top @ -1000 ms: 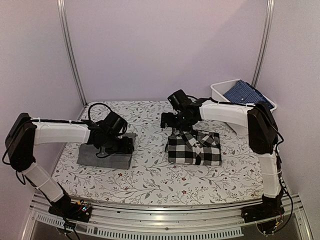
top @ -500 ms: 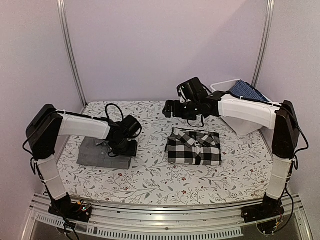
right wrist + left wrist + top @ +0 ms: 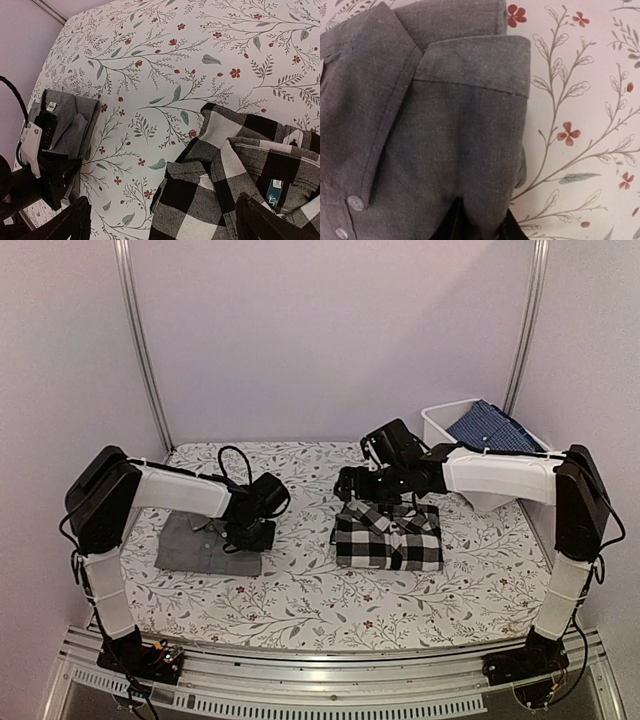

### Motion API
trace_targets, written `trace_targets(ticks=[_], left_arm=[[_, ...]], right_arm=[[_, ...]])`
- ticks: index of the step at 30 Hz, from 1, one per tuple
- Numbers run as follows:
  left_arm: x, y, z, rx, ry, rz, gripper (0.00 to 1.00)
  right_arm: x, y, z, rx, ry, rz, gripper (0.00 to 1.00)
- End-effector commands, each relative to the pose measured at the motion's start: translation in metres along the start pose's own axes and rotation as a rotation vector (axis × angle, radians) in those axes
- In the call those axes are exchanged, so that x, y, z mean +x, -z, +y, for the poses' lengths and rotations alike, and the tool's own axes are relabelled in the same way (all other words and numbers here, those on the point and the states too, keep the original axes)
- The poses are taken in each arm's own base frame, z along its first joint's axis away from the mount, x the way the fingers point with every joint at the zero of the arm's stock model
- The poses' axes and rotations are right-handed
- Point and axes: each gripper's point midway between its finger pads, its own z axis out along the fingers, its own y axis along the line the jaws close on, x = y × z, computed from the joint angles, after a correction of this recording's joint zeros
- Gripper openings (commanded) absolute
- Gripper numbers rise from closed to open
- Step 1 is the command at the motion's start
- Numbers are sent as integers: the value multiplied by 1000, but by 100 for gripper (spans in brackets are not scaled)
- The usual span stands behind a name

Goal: Fold and stack the long sleeve shirts
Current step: Move the square-folded shirt to the center of the board.

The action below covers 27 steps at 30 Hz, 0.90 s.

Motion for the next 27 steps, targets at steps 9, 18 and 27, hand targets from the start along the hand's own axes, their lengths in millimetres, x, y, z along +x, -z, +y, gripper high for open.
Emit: trace_targets(ticks=[9,18,27], left_arm=[[15,17,-54,218,11,75,0],[28,46,-130,446,45,130,0],[13,68,-142,508,59,86,27]], right_arm=[[17,27,13,-68,1,-21,99],[36,31,18,-95,-5,-3,99],[52,24,33,-160,-16,52,99]])
